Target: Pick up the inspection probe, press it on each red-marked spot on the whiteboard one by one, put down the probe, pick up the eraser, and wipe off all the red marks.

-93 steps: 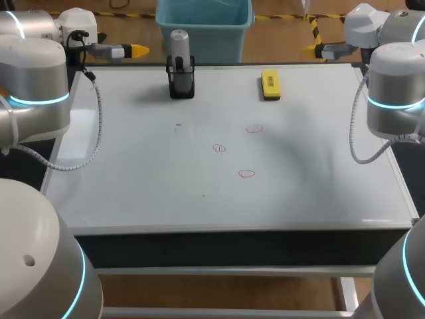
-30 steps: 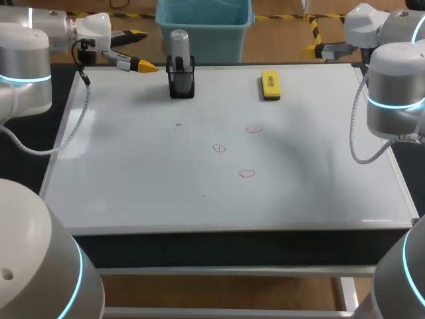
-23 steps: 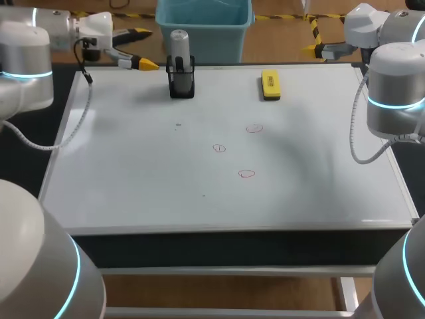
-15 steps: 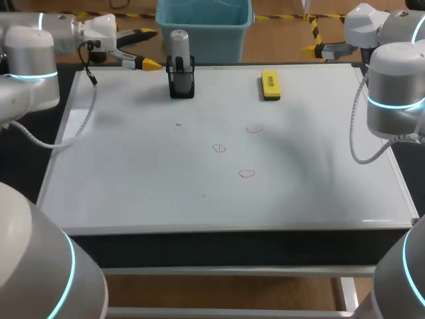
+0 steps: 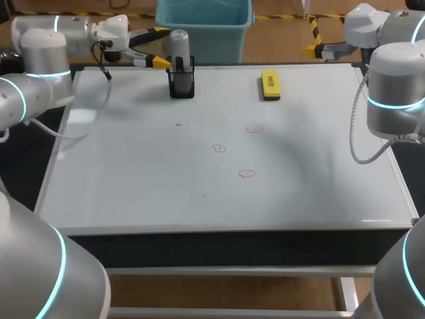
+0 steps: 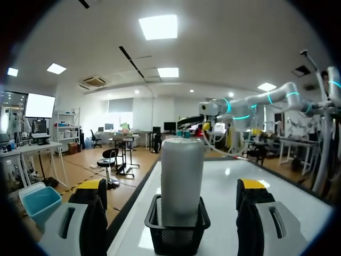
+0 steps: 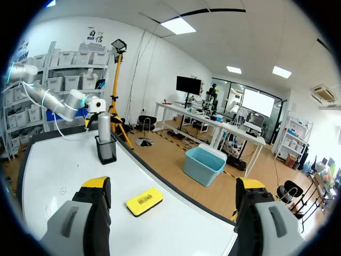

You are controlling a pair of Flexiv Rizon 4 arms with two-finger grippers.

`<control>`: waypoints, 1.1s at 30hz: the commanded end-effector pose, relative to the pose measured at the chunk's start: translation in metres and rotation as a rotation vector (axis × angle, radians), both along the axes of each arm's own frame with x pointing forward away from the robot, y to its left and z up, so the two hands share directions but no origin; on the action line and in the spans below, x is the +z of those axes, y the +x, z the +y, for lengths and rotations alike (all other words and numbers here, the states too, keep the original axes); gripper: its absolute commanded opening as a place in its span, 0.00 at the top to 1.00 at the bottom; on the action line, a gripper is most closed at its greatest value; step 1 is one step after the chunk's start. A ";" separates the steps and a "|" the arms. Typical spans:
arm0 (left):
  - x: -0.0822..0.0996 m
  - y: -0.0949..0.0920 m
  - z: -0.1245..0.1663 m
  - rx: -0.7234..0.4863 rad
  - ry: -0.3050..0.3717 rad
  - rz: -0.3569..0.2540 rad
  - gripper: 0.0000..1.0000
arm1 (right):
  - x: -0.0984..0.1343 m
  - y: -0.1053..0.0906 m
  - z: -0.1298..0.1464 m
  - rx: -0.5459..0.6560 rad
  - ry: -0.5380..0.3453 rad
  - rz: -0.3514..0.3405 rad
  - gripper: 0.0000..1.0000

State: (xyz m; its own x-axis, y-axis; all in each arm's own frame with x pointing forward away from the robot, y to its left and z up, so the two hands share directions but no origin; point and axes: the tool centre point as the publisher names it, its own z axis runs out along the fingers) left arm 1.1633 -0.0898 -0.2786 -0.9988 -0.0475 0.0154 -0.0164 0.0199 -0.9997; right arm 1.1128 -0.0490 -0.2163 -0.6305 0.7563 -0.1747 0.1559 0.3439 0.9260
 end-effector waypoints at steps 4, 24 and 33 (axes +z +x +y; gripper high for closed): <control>-0.003 0.006 -0.018 -0.118 -0.005 0.010 0.00 | 0.000 0.001 0.000 0.001 -0.001 0.001 0.00; 0.006 -0.008 -0.045 -0.005 -0.010 0.035 0.00 | 0.000 0.001 0.000 0.001 -0.001 0.001 0.00; 0.007 -0.014 -0.055 0.031 -0.011 0.050 0.00 | 0.000 0.001 0.000 0.001 -0.001 0.001 0.00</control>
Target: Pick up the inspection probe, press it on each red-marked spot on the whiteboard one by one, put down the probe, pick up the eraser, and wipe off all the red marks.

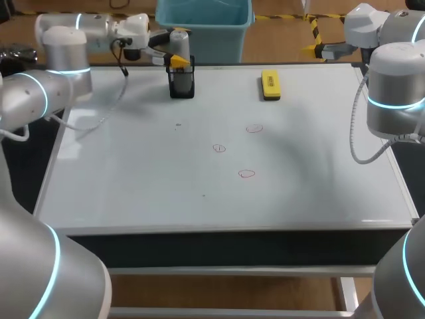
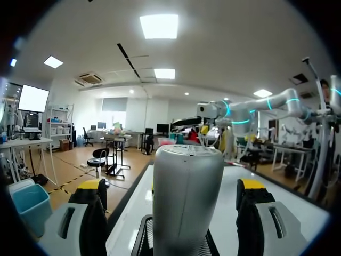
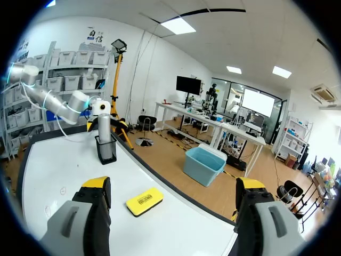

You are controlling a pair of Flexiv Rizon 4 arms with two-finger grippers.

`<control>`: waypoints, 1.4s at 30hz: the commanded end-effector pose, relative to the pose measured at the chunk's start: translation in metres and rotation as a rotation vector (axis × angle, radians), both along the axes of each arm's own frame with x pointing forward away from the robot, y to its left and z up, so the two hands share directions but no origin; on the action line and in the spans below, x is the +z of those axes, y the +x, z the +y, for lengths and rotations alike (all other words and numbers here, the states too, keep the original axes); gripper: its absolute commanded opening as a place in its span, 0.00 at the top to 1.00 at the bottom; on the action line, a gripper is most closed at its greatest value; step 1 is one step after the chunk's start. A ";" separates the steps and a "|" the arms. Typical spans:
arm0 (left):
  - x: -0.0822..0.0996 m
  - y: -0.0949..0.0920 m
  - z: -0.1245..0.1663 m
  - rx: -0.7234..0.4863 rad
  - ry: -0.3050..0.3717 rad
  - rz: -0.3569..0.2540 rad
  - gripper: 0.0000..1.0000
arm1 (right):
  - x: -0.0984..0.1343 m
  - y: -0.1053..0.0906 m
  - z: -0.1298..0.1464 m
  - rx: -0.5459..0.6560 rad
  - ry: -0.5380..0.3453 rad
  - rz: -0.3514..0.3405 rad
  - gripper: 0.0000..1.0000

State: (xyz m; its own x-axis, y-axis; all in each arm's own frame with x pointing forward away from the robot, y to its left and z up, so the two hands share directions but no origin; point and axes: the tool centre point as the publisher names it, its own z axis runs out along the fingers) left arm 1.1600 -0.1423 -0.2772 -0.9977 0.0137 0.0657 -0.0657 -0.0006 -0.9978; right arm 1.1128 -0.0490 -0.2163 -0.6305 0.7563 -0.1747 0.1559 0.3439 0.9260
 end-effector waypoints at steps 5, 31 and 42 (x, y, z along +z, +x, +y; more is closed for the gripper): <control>0.008 -0.012 -0.001 0.123 0.018 0.002 0.00 | 0.000 0.001 0.000 0.001 -0.001 0.001 0.00; 0.001 -0.015 -0.003 0.141 0.010 0.016 0.00 | 0.000 0.001 0.000 0.001 -0.001 0.001 0.00; 0.000 -0.011 -0.003 0.105 0.009 -0.004 0.78 | 0.000 0.001 0.000 0.001 -0.001 0.001 0.00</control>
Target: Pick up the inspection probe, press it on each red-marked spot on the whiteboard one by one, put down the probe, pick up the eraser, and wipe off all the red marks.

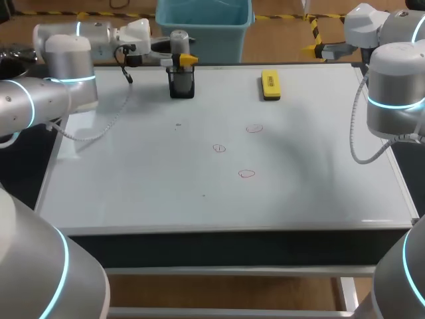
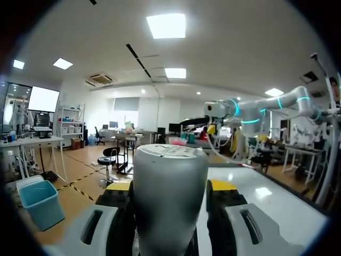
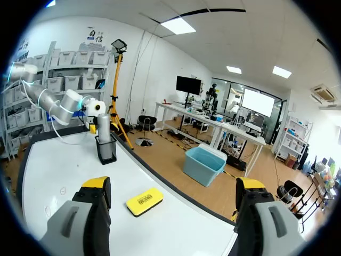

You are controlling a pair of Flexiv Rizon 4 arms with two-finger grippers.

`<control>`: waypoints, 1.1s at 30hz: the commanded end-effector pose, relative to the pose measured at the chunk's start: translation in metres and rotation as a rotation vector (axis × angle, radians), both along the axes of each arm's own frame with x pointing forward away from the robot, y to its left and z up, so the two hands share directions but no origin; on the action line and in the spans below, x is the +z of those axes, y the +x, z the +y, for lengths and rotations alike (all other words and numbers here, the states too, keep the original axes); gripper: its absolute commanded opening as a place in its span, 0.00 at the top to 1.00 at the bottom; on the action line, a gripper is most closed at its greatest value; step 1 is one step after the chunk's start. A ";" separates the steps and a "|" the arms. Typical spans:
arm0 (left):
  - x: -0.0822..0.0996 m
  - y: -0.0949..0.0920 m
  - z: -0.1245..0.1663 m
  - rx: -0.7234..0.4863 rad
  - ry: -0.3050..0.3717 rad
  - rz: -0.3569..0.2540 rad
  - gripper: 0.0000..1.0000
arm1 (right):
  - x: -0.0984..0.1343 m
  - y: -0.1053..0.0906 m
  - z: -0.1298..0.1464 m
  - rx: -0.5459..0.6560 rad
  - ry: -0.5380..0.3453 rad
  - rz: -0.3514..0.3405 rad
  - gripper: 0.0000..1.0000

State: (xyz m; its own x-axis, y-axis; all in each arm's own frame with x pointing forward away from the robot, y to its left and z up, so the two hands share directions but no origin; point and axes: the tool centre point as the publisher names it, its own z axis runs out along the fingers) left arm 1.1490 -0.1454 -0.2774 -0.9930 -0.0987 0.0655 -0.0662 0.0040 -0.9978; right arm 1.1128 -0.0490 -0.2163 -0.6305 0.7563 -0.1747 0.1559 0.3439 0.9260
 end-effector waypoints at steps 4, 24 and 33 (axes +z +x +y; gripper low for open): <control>0.000 0.001 0.001 -0.040 -0.003 -0.024 1.00 | 0.000 0.001 0.000 0.001 -0.001 0.001 0.00; 0.026 -0.002 0.013 -0.041 -0.005 -0.057 1.00 | 0.000 0.001 0.000 0.001 -0.001 0.001 0.00; 0.054 -0.005 0.012 -0.036 0.005 -0.063 1.00 | 0.000 0.001 0.000 0.001 -0.001 0.001 0.00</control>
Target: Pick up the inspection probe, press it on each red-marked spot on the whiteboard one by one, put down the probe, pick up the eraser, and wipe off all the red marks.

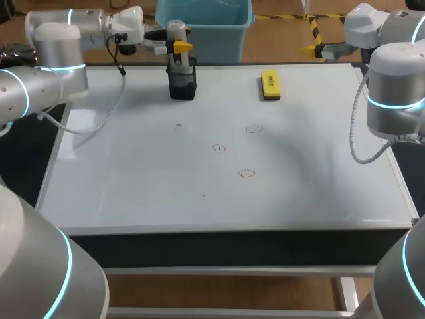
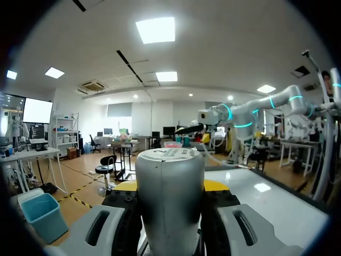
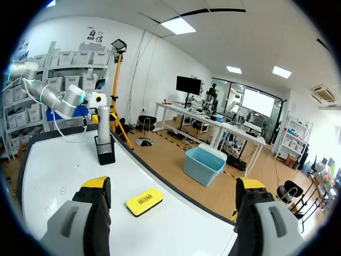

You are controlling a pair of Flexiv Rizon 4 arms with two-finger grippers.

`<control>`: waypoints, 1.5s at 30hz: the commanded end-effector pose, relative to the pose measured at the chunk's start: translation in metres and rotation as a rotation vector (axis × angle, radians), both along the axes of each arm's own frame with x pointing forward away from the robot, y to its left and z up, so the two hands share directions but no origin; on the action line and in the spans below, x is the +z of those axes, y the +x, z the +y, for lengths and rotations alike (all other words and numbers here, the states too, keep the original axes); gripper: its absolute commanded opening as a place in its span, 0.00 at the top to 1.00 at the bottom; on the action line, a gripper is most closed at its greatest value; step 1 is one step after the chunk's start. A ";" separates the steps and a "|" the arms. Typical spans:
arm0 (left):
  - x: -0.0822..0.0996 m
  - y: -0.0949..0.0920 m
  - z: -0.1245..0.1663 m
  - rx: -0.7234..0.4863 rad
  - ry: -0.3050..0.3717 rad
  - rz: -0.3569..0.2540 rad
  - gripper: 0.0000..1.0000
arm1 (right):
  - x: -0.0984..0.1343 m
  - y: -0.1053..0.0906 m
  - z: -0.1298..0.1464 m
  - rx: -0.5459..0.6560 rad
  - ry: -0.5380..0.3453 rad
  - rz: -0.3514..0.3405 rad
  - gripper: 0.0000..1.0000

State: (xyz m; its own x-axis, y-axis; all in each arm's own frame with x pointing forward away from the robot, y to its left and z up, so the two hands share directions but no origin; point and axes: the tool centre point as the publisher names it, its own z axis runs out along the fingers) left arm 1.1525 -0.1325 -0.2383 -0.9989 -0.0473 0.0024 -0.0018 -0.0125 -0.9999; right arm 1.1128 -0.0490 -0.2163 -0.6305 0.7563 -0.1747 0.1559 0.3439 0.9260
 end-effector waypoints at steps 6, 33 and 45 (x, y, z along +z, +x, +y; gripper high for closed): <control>0.035 -0.010 -0.001 0.023 0.033 0.017 1.00 | 0.000 0.001 0.000 0.001 -0.001 0.001 0.00; 0.086 -0.037 0.057 0.124 0.019 0.010 1.00 | 0.000 0.001 0.000 0.001 -0.001 0.001 0.00; 0.069 -0.053 0.103 0.219 0.035 -0.007 1.00 | 0.000 0.001 0.000 0.001 -0.001 0.001 0.00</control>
